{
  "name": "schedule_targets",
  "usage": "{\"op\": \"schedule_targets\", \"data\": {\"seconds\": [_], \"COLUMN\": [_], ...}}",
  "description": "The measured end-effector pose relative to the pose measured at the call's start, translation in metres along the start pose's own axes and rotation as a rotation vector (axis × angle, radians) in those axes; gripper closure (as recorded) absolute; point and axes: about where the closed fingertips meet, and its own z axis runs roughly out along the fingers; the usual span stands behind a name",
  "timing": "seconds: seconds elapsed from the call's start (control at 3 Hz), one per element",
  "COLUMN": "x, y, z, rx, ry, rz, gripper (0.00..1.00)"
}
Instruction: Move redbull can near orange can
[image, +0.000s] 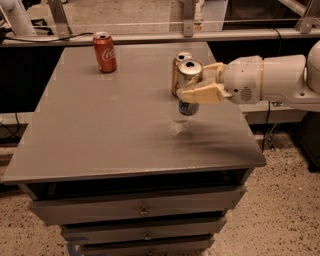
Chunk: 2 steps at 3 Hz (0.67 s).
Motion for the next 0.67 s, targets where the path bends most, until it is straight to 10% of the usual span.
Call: {"op": "schedule_targets", "data": {"seconds": [0.67], "x": [0.026], "y": [-0.078], "z": [0.000], "rx": [0.078], "ry": [0.020], "rz": [0.045], "gripper": [1.00]}}
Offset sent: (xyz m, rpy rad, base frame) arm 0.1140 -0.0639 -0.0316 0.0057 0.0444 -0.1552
